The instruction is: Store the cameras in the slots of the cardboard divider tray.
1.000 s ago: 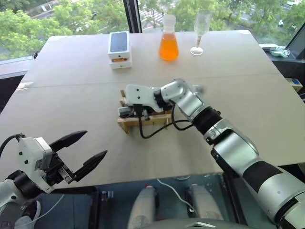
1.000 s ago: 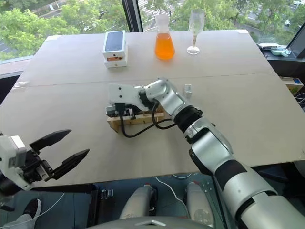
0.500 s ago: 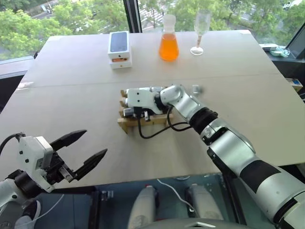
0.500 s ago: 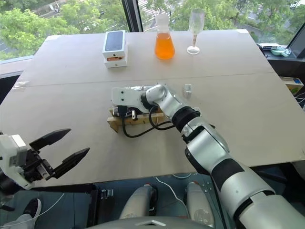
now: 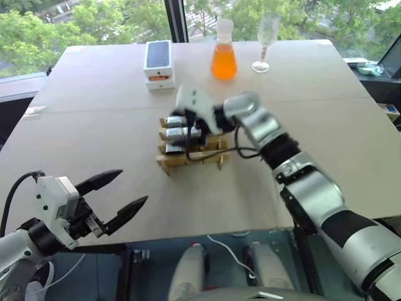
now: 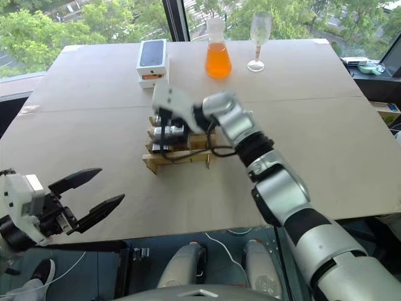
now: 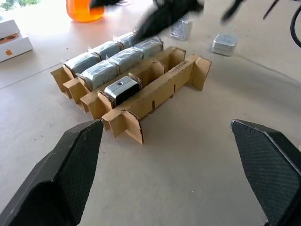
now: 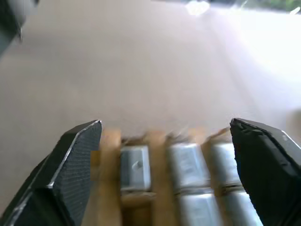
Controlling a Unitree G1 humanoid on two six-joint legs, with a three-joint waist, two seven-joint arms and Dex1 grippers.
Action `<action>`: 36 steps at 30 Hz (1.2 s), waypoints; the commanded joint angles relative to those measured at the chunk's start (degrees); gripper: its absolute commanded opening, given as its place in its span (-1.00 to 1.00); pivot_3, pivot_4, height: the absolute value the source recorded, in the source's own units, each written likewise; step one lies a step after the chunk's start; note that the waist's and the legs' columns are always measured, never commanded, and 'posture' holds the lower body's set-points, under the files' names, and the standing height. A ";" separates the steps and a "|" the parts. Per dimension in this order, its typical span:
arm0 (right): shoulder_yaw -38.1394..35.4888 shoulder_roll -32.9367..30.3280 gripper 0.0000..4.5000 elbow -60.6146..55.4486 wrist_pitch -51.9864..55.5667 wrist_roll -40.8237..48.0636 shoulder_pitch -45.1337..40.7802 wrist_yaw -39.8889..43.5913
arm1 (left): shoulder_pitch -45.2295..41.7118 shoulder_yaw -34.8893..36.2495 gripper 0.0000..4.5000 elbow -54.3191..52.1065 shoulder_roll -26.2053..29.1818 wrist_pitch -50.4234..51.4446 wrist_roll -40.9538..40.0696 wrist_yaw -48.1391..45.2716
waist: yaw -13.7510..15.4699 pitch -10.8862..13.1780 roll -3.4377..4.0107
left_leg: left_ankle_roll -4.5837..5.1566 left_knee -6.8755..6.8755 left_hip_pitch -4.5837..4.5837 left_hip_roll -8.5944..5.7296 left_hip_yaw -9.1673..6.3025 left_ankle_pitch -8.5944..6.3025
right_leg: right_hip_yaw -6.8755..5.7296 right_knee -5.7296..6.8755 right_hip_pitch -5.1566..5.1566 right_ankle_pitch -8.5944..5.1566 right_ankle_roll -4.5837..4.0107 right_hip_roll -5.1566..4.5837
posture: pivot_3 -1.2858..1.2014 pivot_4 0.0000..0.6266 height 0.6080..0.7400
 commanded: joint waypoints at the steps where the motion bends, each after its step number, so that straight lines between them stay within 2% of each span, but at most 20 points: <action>1: -5.83 -6.67 0.98 -19.46 7.87 3.24 11.02 -4.51 | -2.41 -1.96 1.00 0.35 1.61 0.15 -0.37 -0.25 | 0.40 -0.03 -0.04 | 0.00 0.07 -0.10 -0.01 -0.09 0.00 | -0.10 -0.01 -0.02 0.00 0.00 -0.03 | 0.03 -0.52 1.00; 4: -10.72 -11.25 0.98 -34.10 13.28 3.71 24.55 -11.98 | -5.79 -5.05 1.00 2.51 3.31 0.14 0.36 -1.36 | 1.24 -0.07 -0.07 | 0.01 0.14 -0.27 -0.15 -0.12 0.00 | -0.13 -0.08 -0.04 0.01 0.02 -0.15 | 0.03 -0.52 1.00; 8: -14.51 -12.13 0.98 -47.64 12.25 -0.86 42.07 -24.99 | -11.90 -8.98 1.00 6.73 5.85 -0.04 0.47 -3.59 | 1.08 -0.04 -0.01 | 0.02 0.20 -0.26 -0.15 -0.02 0.00 | -0.05 0.04 -0.08 0.01 0.02 -0.07 | 0.03 -0.52 1.00; 10: -17.37 -8.89 0.98 -52.98 15.05 -2.15 49.33 -33.32 | -15.68 -11.92 1.00 8.97 7.16 -0.16 1.09 -5.08 | 0.43 -0.03 0.02 | 0.02 0.19 -0.18 -0.05 0.14 0.00 | 0.11 0.10 -0.12 0.01 0.02 0.11 | 0.03 -0.52 1.00; 13: -15.65 -7.33 0.98 -57.04 15.81 -4.44 57.07 -38.63 | -20.93 -14.95 1.00 12.65 8.26 -0.56 1.72 -6.84 | -0.28 -0.05 0.03 | 0.00 0.22 -0.12 0.01 0.14 0.03 | 0.16 0.17 -0.12 0.01 0.02 0.35 | 0.03 -0.52 1.00; 20: -12.77 -3.87 0.98 -55.69 17.63 -3.37 59.42 -43.82 | -27.86 -18.92 1.00 18.30 9.32 -1.63 3.36 -10.55 | -0.37 -0.05 0.03 | -0.07 0.39 -0.06 0.10 0.21 0.09 | 0.26 0.20 -0.11 0.06 -0.01 0.53 | 0.03 -0.52 1.00; 33: -10.62 -3.22 0.98 -48.20 15.26 -1.53 59.13 -46.34 | -27.68 -18.76 1.00 18.87 8.57 -2.55 4.60 -11.52 | -0.19 -0.05 0.02 | -0.06 0.37 -0.16 0.14 0.18 0.08 | 0.21 0.14 -0.12 0.06 -0.01 0.36 | 0.03 -0.52 1.00; 36: -10.48 -3.23 0.63 -47.08 13.44 -1.14 58.61 -46.38 | -27.41 -18.75 1.00 18.61 8.34 -2.58 4.58 -11.16 | -0.19 -0.06 0.01 | -0.06 0.38 -0.14 0.15 0.18 0.08 | 0.21 0.15 -0.11 0.06 -0.01 0.40 | 0.03 -0.52 1.00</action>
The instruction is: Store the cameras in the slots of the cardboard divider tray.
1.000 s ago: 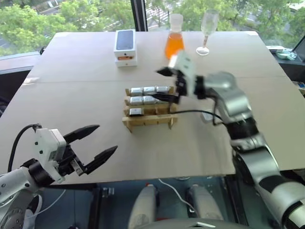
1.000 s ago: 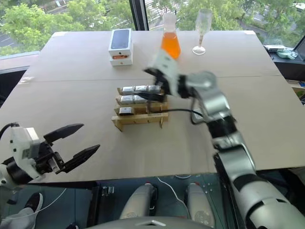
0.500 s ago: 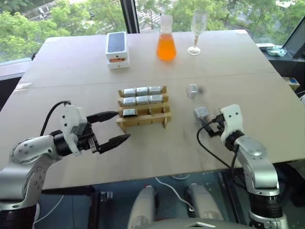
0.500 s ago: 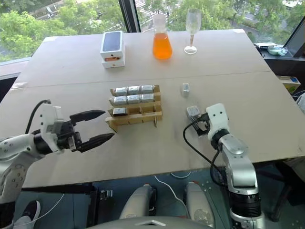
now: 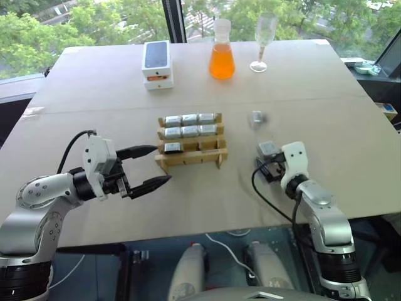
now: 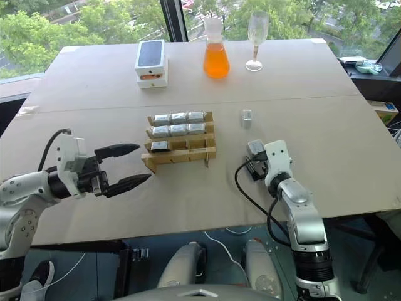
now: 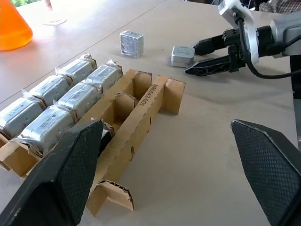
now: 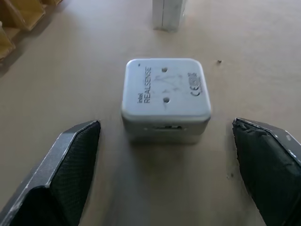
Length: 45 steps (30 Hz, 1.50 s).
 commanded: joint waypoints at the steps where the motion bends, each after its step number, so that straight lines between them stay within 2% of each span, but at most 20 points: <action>1: 0.34 -0.22 0.47 0.17 -2.91 0.93 -1.00 -0.25 | 0.58 0.88 1.00 -1.71 -0.24 -1.09 -0.08 0.24 | 0.00 0.00 0.00 | 0.00 0.00 0.00 0.00 0.00 0.00 | 0.00 0.00 0.00 0.00 0.00 0.00 | 0.03 -0.52 1.00; 4: 0.45 -0.53 -0.16 0.84 -4.01 0.75 -1.31 -0.49 | 1.13 0.62 1.00 -2.14 -0.75 -1.31 0.05 0.60 | 0.00 0.00 0.00 | 0.00 0.01 0.00 0.00 0.01 0.00 | 0.01 0.00 0.00 0.00 0.00 0.00 | 0.03 -0.52 1.00; 5: 0.61 -0.74 -0.23 1.11 -4.40 0.53 -1.44 -0.52 | 1.21 0.52 1.00 -2.19 -0.91 -1.36 0.11 0.68 | 0.02 0.00 0.00 | 0.00 0.01 -0.01 0.00 0.01 0.00 | 0.01 0.00 0.00 0.00 0.00 0.00 | 0.03 -0.52 1.00; 9: 0.80 -1.44 -0.23 2.67 -6.01 0.16 -2.76 -0.58 | 0.22 -0.38 1.00 -1.70 -1.41 -1.35 0.52 0.88 | 0.03 0.00 0.00 | 0.00 0.01 -0.01 0.00 0.00 0.00 | 0.00 0.00 0.00 0.00 0.00 0.00 | 0.03 -0.52 1.00; 12: 2.58 -5.94 -0.23 2.69 -11.79 -1.42 -3.93 3.33 | -2.35 -1.53 1.00 -0.96 -1.96 0.74 -0.02 2.78 | 0.17 0.00 0.00 | 0.00 0.04 -0.02 -0.02 0.00 0.00 | -0.01 0.01 0.01 0.01 0.00 -0.01 | 0.03 -0.52 1.00; 16: 7.24 -16.26 -0.23 4.78 -27.17 -6.59 -7.30 9.94 | -8.52 -4.46 1.00 0.94 -3.45 4.71 -0.20 6.37 | 0.15 0.00 0.00 | 0.00 0.11 -0.04 -0.12 0.01 0.00 | -0.01 0.01 0.03 0.04 0.07 -0.03 | 0.03 -0.52 1.00; 19: 9.60 -21.26 -0.23 10.32 -42.51 -9.31 -12.82 12.52 | -16.24 -7.82 1.00 4.41 -4.72 7.49 0.12 7.40 | 0.10 0.01 -0.03 | 0.01 0.18 -0.01 -0.18 0.07 0.01 | -0.05 0.00 0.09 0.06 0.11 0.03 | 0.03 -0.52 1.00; 24: 10.65 -21.47 -0.23 19.73 -55.47 -8.53 -21.77 14.77 | -29.58 -14.03 1.00 12.78 -8.04 10.01 4.03 9.56 | 0.03 0.00 -0.05 | -0.03 0.29 -0.05 -0.13 0.03 0.03 | -0.14 0.10 0.12 0.08 0.08 0.21 | 0.03 -0.52 1.00; 28: 15.26 -22.70 -0.23 28.21 -69.65 -13.89 -30.86 16.92 | -40.26 -18.48 1.00 20.83 -11.48 8.66 5.44 4.85 | 0.05 0.01 -0.08 | -0.03 0.29 -0.14 -0.21 0.06 0.03 | -0.10 0.09 0.08 0.09 0.09 0.10 | 0.03 -0.52 1.00; 33: 18.07 -22.14 -0.23 37.13 -80.91 -20.12 -38.33 14.11 | -47.72 -22.21 1.00 31.10 -13.11 2.54 10.45 -1.29 | 0.00 0.01 -0.08 | -0.24 0.27 -0.15 -0.24 0.08 0.15 | -0.09 0.01 0.07 0.10 0.10 0.06 | 0.03 -0.52 1.00; 45: 20.51 -22.39 -0.23 47.89 -91.88 -34.22 -46.64 4.25 | -50.83 -25.63 1.00 35.80 -11.45 3.76 12.62 -14.98 | -0.09 0.01 -0.08 | -0.29 0.24 -0.16 -0.24 0.06 0.18 | -0.06 0.09 0.04 0.10 0.10 0.06 | 0.03 -0.52 1.00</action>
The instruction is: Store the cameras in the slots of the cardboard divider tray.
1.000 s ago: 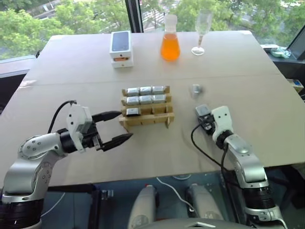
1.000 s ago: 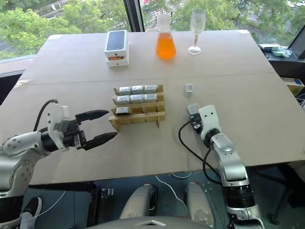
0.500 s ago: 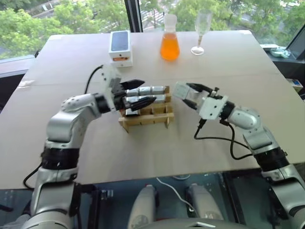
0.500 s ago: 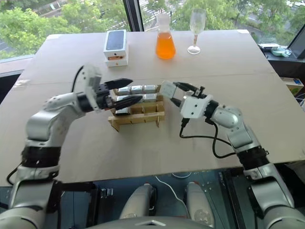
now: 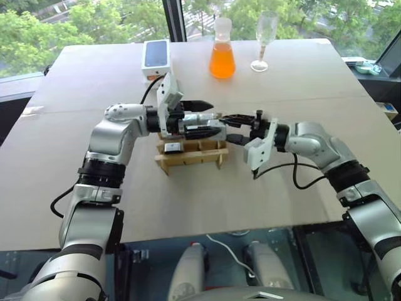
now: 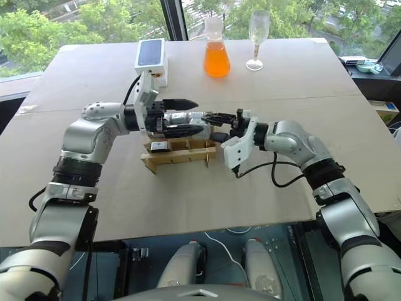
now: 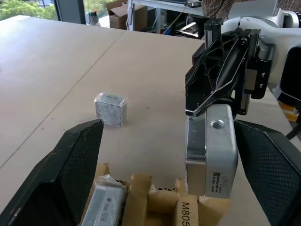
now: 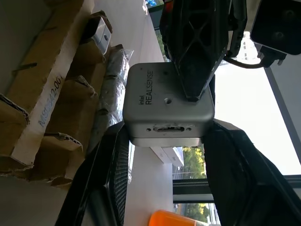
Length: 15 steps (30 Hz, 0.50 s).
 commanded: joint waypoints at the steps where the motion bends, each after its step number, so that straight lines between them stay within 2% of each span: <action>1: 0.00 -0.60 -0.23 0.32 -3.78 -4.17 -3.44 -4.62 | -1.94 -1.20 1.00 0.02 1.90 0.63 0.91 -4.35 | 0.00 0.00 0.00 | 0.00 0.00 0.01 0.00 0.00 0.00 | 0.00 0.01 0.00 0.00 0.00 0.00 | 0.03 -0.52 1.00; 7: 2.66 -1.70 -0.23 2.92 -7.80 -13.19 -7.33 -11.10 | -4.93 -4.85 1.00 4.44 2.69 -0.58 5.95 -7.85 | 0.10 0.00 0.00 | -0.01 0.00 0.01 -0.03 0.02 0.00 | -0.03 0.02 0.00 0.00 0.00 0.02 | 0.03 -0.52 1.00; 15: 5.35 -1.25 -0.23 6.12 -6.54 -19.19 -10.32 -16.77 | -7.86 -4.42 1.00 5.53 1.90 -0.03 6.35 -9.93 | -0.03 0.00 0.01 | -0.02 0.00 0.00 -0.03 0.00 0.01 | 0.01 0.00 -0.01 0.00 0.00 0.00 | 0.03 -0.52 1.00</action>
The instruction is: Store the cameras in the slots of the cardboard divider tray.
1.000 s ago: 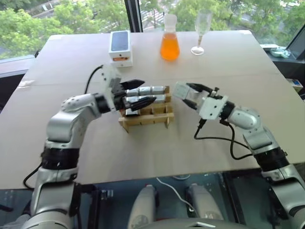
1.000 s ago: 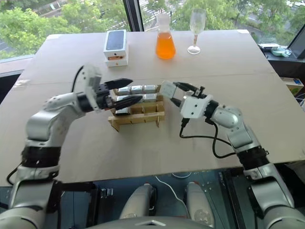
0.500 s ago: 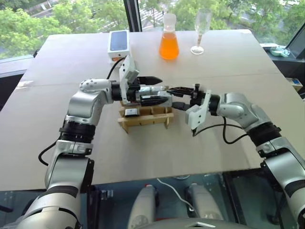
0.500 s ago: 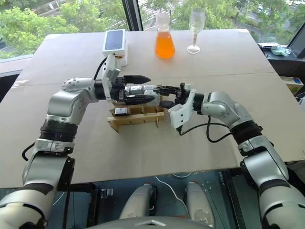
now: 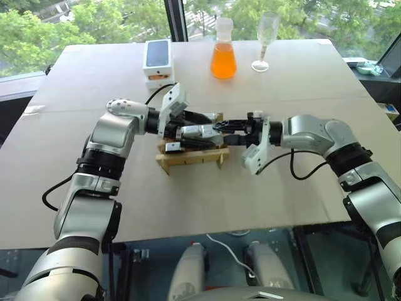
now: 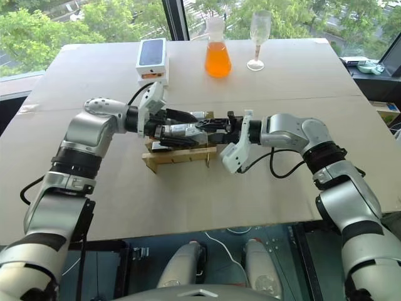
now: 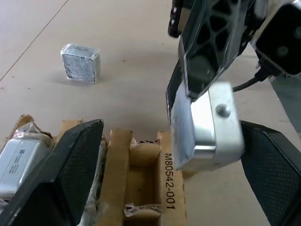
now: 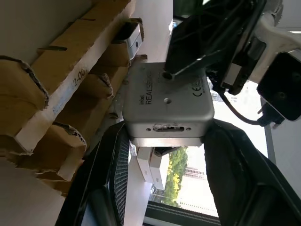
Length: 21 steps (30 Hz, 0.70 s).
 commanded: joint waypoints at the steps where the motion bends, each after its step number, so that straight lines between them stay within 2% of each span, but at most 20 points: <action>1: -0.05 0.01 -0.23 0.65 0.95 -1.71 -3.13 -4.10 | -2.21 0.97 1.00 -2.13 0.72 0.80 -0.64 -1.98 | -0.08 0.00 0.00 | 0.00 0.00 0.00 0.00 0.00 0.00 | 0.02 0.01 -0.02 0.00 0.00 0.00 | 0.03 -0.52 1.00; 7: 0.88 -0.05 -0.23 1.63 1.35 -2.35 -3.90 -6.17 | 0.43 -1.01 1.00 -5.37 1.95 3.02 0.35 -4.08 | -0.11 0.00 0.00 | -0.01 0.00 0.00 0.01 -0.01 0.00 | 0.05 0.03 -0.03 0.00 0.00 0.01 | 0.03 -0.52 1.00; 12: 1.66 -0.68 -0.23 0.88 0.29 -1.87 -3.24 -5.77 | 0.44 -0.23 1.00 -5.52 0.69 3.00 0.02 -2.88 | -0.08 0.00 0.00 | 0.00 0.00 0.00 0.01 -0.02 0.00 | 0.06 0.04 -0.04 0.00 0.00 0.00 | 0.03 -0.52 1.00; 15: 1.98 -0.92 -0.23 0.57 0.23 -1.69 -2.99 -5.74 | 0.08 -0.04 0.66 -5.48 0.41 3.20 -0.03 -2.50 | -0.06 0.00 0.00 | 0.00 0.00 0.00 0.01 -0.02 0.00 | 0.05 0.04 -0.04 0.00 0.00 0.00 | 0.03 -0.52 1.00; 18: 2.16 -0.85 -0.23 0.46 0.47 -1.48 -2.99 -5.68 | -0.70 0.41 0.00 -4.45 -0.17 2.48 0.36 -0.95 | -0.06 0.00 0.00 | 0.00 0.00 0.00 0.01 -0.03 0.00 | 0.06 0.04 -0.04 0.00 0.00 0.00 | 0.03 -0.52 1.00; 21: 2.16 -0.10 -0.23 0.56 1.46 -0.83 -3.00 -4.96 | -0.88 -0.06 -0.53 -4.73 0.22 3.40 0.12 -1.90 | -0.13 0.00 0.00 | 0.00 0.00 0.00 0.01 -0.03 0.00 | 0.06 0.04 -0.04 0.00 0.00 0.00 | 0.03 -0.52 1.00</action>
